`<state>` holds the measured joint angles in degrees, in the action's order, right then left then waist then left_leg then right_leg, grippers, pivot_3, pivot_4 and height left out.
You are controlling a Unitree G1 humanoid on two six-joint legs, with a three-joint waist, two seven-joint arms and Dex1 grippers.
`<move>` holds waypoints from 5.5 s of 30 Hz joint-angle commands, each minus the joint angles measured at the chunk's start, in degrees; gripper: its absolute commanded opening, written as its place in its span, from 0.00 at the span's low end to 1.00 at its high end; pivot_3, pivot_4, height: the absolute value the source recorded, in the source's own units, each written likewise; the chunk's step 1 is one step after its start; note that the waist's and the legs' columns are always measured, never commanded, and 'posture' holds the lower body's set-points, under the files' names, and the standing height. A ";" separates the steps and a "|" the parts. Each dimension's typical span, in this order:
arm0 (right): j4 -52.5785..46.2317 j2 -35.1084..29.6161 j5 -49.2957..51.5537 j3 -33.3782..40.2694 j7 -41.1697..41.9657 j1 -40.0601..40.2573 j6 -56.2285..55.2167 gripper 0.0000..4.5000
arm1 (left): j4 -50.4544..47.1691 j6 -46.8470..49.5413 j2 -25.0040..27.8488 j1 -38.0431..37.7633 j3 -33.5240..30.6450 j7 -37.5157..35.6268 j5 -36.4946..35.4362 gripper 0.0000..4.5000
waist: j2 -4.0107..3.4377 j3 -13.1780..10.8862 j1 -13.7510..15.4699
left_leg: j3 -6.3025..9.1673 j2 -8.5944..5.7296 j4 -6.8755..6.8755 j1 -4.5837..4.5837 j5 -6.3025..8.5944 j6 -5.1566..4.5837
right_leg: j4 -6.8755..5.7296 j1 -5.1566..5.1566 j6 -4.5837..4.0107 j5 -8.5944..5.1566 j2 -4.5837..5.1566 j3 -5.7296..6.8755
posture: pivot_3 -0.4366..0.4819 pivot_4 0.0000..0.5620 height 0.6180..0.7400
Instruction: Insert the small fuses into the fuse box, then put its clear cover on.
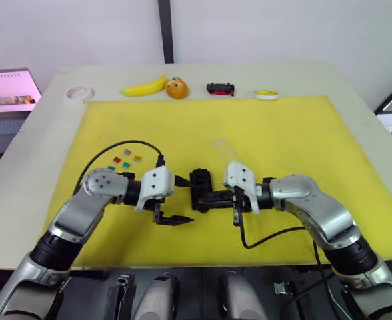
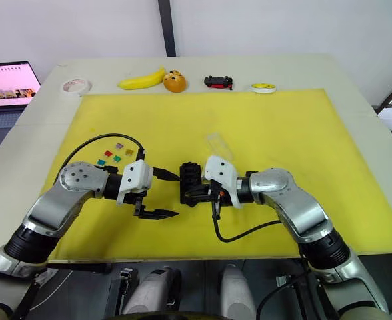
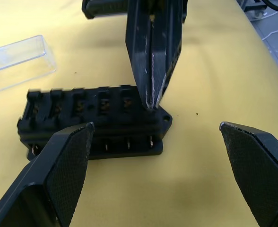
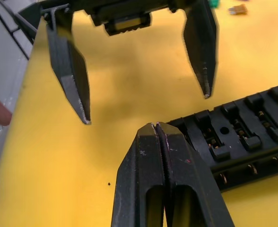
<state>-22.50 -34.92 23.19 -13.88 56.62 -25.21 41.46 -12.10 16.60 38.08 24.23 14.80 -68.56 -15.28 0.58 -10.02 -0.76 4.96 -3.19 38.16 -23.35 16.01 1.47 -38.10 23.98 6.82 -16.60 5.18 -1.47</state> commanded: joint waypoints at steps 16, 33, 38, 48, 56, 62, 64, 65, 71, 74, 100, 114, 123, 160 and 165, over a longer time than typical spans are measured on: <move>-7.20 -12.34 9.72 39.23 -9.38 19.88 6.14 0.52 | -12.64 15.33 3.15 -25.59 -29.76 13.21 -18.16 1.00 | 0.00 0.00 0.06 | -0.05 0.02 -0.03 0.02 0.05 -0.08 | 0.01 -0.01 0.00 0.00 0.05 -0.06 | 0.48 0.27 1.00; -3.92 -14.50 10.84 44.38 -9.81 25.98 3.22 0.99 | -9.03 34.42 -0.50 -46.55 -60.81 26.36 -39.07 1.00 | -0.06 0.03 0.27 | -0.05 0.09 -0.20 1.04 0.18 -0.25 | 0.54 -1.30 -0.02 -0.04 0.25 0.06 | 0.48 0.27 1.00; -14.55 -11.88 19.99 33.87 -11.19 17.28 7.75 0.99 | -2.78 43.03 -2.78 -31.82 -58.68 40.19 -49.74 1.00 | -0.09 0.05 0.14 | 0.07 0.10 -0.20 1.00 0.18 -0.24 | 0.52 -1.25 -0.01 -0.03 0.24 0.11 | 0.48 0.27 1.00; -15.54 -5.43 21.74 17.99 -17.30 1.27 9.80 0.99 | 10.82 49.63 -8.02 -15.93 -56.90 60.78 -62.25 1.00 | 0.07 0.12 0.17 | 0.01 -0.02 -0.20 0.92 0.18 -0.21 | 0.50 -1.06 0.01 -0.01 0.27 0.07 | 0.48 0.27 1.00; -14.72 -3.98 18.25 12.90 -18.06 0.45 7.14 0.99 | 14.74 51.53 -10.21 -13.79 -53.40 66.56 -67.80 1.00 | 0.08 0.14 0.17 | -0.04 -0.08 -0.20 0.90 0.17 -0.20 | 0.46 -0.99 0.01 -0.01 0.32 0.04 | 0.48 0.27 1.00; -15.16 -3.69 18.62 13.08 -19.33 0.46 7.70 0.99 | 16.29 49.36 -12.15 -12.69 -51.07 66.07 -66.61 1.00 | 0.09 0.16 0.63 | -0.03 -0.18 -0.19 0.89 0.17 -0.20 | 0.46 -1.03 0.01 -0.01 0.33 0.04 | 0.48 0.27 1.00; -15.35 -4.02 18.83 13.31 -19.51 0.76 8.01 0.99 | 16.10 48.34 -12.54 -12.80 -49.99 64.78 -64.93 1.00 | 0.08 0.17 0.98 | -0.03 -0.18 -0.19 0.89 0.17 -0.20 | 0.47 -1.03 0.01 -0.01 0.34 0.04 | 0.48 0.27 1.00; -15.43 -4.22 18.86 13.36 -19.56 0.89 8.14 0.99 | 15.96 47.93 -12.54 -12.90 -49.33 63.95 -63.97 1.00 | 0.07 0.17 1.18 | -0.03 -0.18 -0.19 0.89 0.17 -0.20 | 0.47 -1.02 0.01 -0.01 0.33 0.04 | 0.48 0.27 1.00; -15.68 -5.28 19.17 13.83 -19.71 0.98 9.10 0.99 | 19.41 44.22 -15.02 -11.57 -50.15 64.36 -63.21 1.00 | 0.04 0.19 1.66 | -0.01 -0.24 -0.19 0.90 0.17 -0.21 | 0.54 -1.11 0.01 -0.01 0.38 0.07 | 0.48 0.27 1.00; -15.91 -6.10 19.52 14.23 -19.51 1.15 9.60 0.99 | 19.91 43.52 -15.37 -12.38 -49.14 63.08 -61.34 1.00 | 0.00 0.21 1.62 | 0.01 -0.24 -0.19 0.91 0.18 -0.22 | 0.54 -1.14 0.01 -0.01 0.38 0.09 | 0.48 0.27 1.00; -16.43 -5.58 19.38 13.06 -21.54 1.41 9.63 0.99 | 24.70 47.46 -16.11 -5.57 -44.56 58.94 -57.59 1.00 | -0.21 0.34 3.31 | 0.13 -0.34 -0.19 0.95 0.23 -0.31 | 0.89 -1.33 0.01 -0.01 0.43 0.20 | 0.48 0.27 1.00; -16.90 -5.78 19.39 13.45 -21.94 2.26 9.63 0.99 | 29.67 51.53 -15.86 -1.71 -42.73 54.76 -53.18 1.00 | -0.22 0.34 3.58 | 0.27 -0.40 -0.19 0.95 0.23 -0.32 | 0.92 -1.33 0.01 -0.01 0.45 0.30 | 0.48 0.27 1.00; -18.02 -6.05 19.90 13.20 -21.93 2.70 9.96 0.99 | 31.59 49.69 -18.25 -0.16 -43.99 54.66 -49.02 1.00 | -0.24 0.35 4.60 | 0.28 -0.43 -0.19 0.95 0.23 -0.33 | 1.01 -1.33 0.01 -0.01 0.48 0.31 | 0.48 0.27 1.00; -17.32 -7.34 19.90 13.24 -21.08 2.04 10.34 1.00 | 32.33 47.87 -21.70 0.54 -45.54 54.69 -46.27 0.64 | -0.25 0.35 4.62 | 1.25 -1.06 -0.20 0.86 0.25 -0.37 | 1.21 -1.64 0.20 -0.14 0.78 0.57 | 0.48 0.27 1.00; -17.17 -7.43 19.85 13.22 -21.06 1.88 10.41 1.00 | 32.72 47.22 -22.41 1.21 -45.75 55.06 -45.63 0.64 | -0.25 0.35 4.69 | 1.28 -1.06 -0.20 0.86 0.25 -0.37 | 1.22 -1.65 0.20 -0.14 0.78 0.59 | 0.48 0.27 1.00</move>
<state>-38.55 -41.72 42.87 -1.72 35.24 -22.29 52.14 17.92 62.69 18.18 25.52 -33.55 -14.52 -62.14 0.33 -9.67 3.93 6.25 -4.26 37.96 -22.50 16.26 1.11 -36.87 22.32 7.02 -16.74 5.97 -0.89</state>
